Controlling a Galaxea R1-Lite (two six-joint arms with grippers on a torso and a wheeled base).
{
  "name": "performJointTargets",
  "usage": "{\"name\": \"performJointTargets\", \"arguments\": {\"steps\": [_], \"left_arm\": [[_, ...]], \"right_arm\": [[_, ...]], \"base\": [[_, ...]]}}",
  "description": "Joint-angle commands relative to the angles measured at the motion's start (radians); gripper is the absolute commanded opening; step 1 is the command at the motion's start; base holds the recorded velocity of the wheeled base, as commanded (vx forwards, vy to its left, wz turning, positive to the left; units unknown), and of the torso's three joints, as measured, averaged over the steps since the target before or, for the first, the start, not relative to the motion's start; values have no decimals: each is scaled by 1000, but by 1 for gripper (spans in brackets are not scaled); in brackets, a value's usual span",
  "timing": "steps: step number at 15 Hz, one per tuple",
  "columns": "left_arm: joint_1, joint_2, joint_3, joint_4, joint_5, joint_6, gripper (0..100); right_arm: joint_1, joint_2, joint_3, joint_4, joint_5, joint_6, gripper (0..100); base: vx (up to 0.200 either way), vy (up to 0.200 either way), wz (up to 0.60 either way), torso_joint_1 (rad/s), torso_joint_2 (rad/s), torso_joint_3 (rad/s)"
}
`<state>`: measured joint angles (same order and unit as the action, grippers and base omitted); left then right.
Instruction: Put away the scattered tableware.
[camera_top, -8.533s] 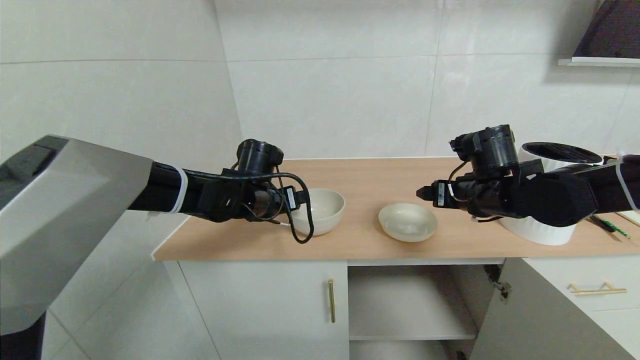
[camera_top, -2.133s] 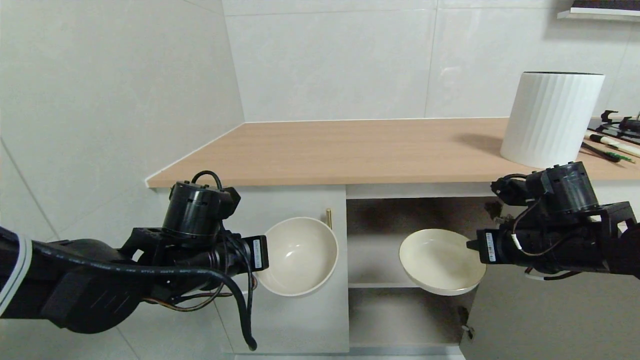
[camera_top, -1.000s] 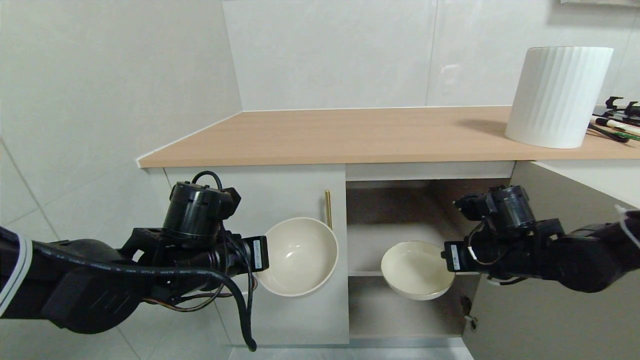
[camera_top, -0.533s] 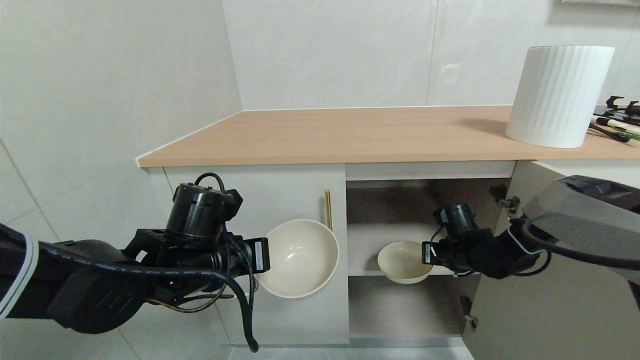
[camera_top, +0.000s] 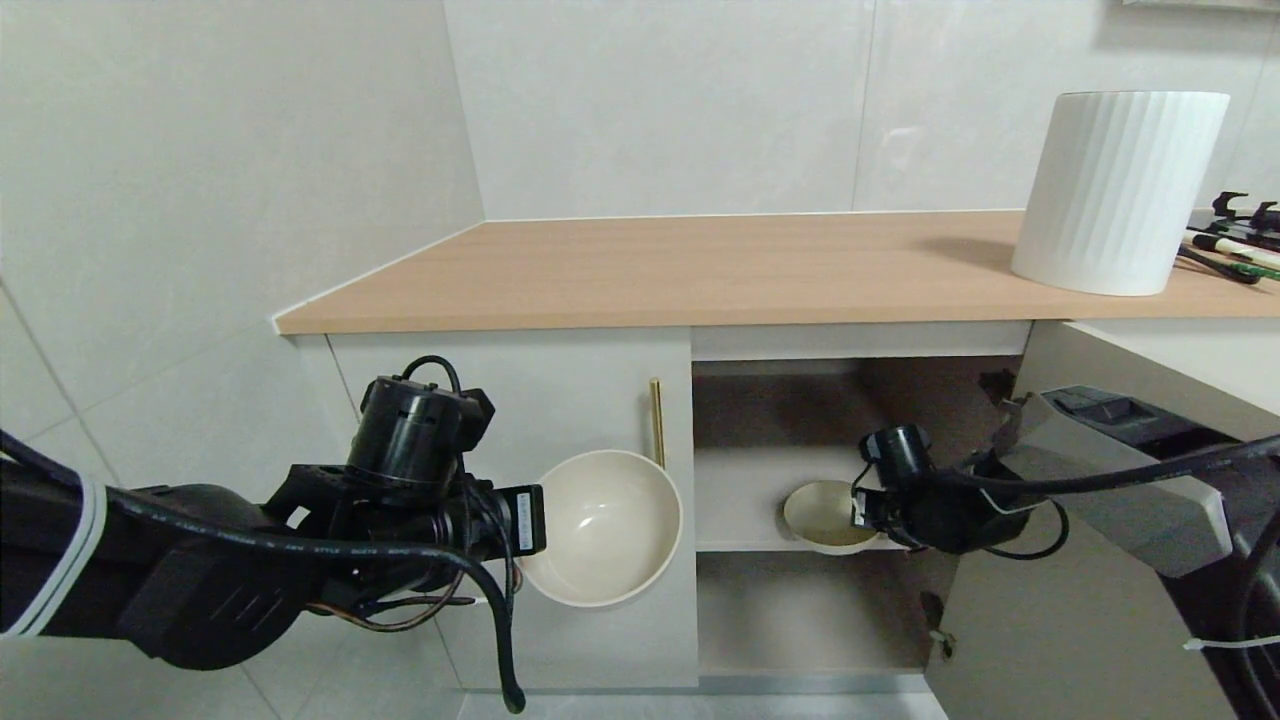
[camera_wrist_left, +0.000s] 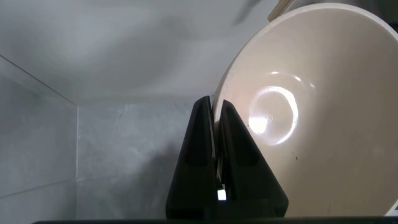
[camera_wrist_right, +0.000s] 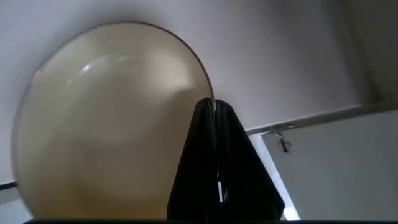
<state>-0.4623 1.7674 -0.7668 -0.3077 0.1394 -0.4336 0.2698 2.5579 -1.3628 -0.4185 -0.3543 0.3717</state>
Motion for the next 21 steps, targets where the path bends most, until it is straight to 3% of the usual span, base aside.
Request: {"name": "performJointTargets", "arguments": {"steps": [1,17,18,21], "left_arm": [[-1,3,0,-1,0,0,0],[-4,9,1,-10,0,-2,0],[-4,7,1,-10,0,-2,0],[-4,6,1,-10,2,-2,0]], "right_arm": [[-3,35,-36,0,-11,6,0],[-1,91,-171,6,-46,27,0],[-1,93,-173,6,-46,27,100],[0,94,-194,6,-46,50,100]], "base": [[0,0,0,0,0,0],[0,0,0,0,0,0],[0,0,0,0,0,0],[0,0,0,0,0,0]]}}
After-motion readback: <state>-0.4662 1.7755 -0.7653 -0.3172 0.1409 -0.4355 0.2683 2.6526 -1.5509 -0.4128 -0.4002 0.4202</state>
